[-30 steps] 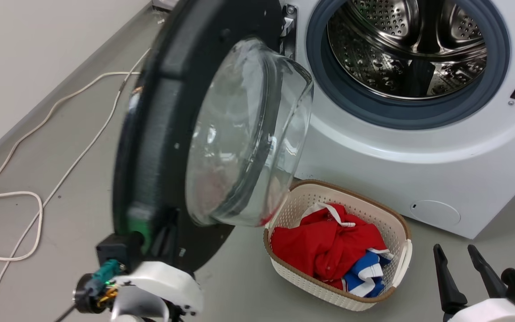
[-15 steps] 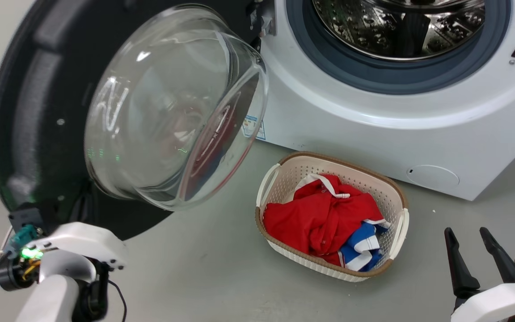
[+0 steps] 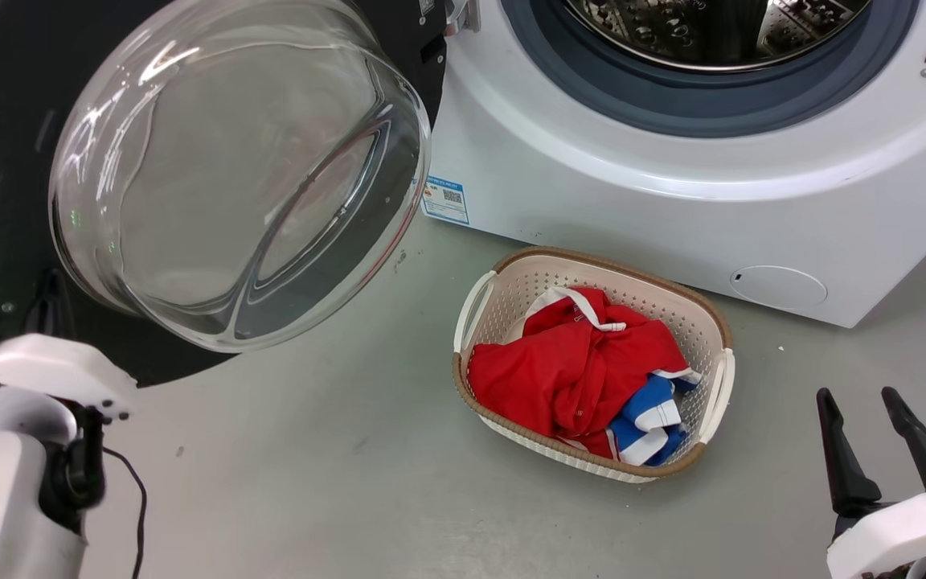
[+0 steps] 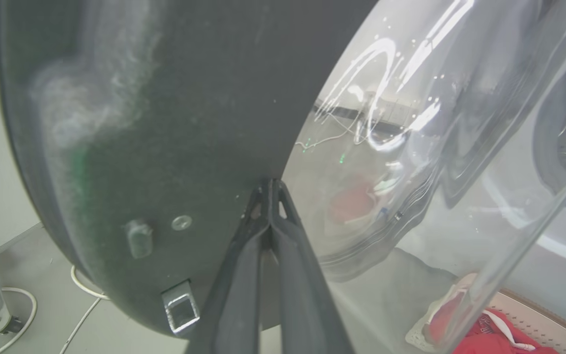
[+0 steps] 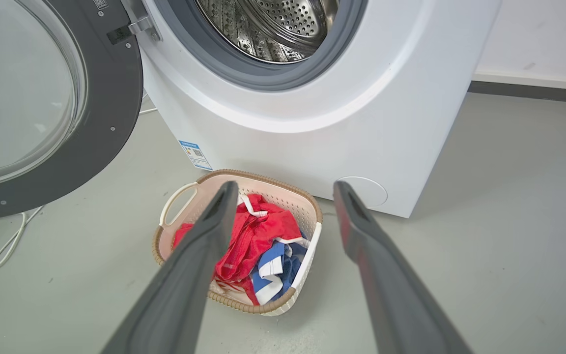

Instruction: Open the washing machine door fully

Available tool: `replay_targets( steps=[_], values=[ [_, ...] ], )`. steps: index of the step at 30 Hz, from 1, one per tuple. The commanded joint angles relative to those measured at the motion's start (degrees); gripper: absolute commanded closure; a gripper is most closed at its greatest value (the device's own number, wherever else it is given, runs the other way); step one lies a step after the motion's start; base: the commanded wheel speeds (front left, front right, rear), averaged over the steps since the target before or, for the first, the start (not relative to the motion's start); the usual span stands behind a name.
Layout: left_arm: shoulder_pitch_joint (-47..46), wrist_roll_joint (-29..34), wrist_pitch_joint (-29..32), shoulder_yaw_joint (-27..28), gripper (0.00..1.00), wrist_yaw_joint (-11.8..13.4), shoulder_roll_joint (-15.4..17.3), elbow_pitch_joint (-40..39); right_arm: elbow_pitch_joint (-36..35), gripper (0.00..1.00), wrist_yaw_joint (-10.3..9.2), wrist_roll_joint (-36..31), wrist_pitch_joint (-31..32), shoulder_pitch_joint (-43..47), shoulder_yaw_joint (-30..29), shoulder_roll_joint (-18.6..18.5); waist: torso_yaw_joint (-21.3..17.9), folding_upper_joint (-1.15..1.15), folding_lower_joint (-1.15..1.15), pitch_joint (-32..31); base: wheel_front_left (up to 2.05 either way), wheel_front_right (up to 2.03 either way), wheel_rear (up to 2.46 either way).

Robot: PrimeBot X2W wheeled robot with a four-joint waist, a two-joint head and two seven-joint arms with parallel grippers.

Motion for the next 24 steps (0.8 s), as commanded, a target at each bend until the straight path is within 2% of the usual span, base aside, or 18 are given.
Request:
replay_targets(
  steps=[1, 7, 14, 24],
  values=[
    [-1.64, -0.12, 0.09, 0.29, 1.00, -0.20, 0.86, 0.43, -0.30, 0.00, 0.01, 0.50, 0.12, -0.73, -0.12, -0.38, 0.12, 0.00, 0.00, 0.10, 0.00, 0.00, 0.00],
    [-5.18, 0.13, 0.71, -0.40, 1.00, -2.21, 2.24, 5.06, -0.63, 0.00, 0.01, 0.61, 0.49, -1.38, 0.49, -0.90, 0.05, 0.00, 0.00, 0.24, 0.00, 0.00, 0.00],
    [-4.30, -0.01, -0.81, -0.56, 1.00, -2.41, 1.88, 6.57, 0.22, 0.00, 0.01, 0.86, -0.17, -1.55, 0.48, -0.50, -0.46, 0.00, 0.00, -1.12, 0.00, 0.00, 0.00],
    [5.24, 2.07, -5.05, -1.41, 1.00, 1.30, 0.26, -1.33, 2.64, 0.00, 0.01, 0.17, -2.17, -0.03, 1.08, 1.42, -0.10, 0.00, 0.00, -6.29, 0.00, 0.00, 0.00]
  ],
)
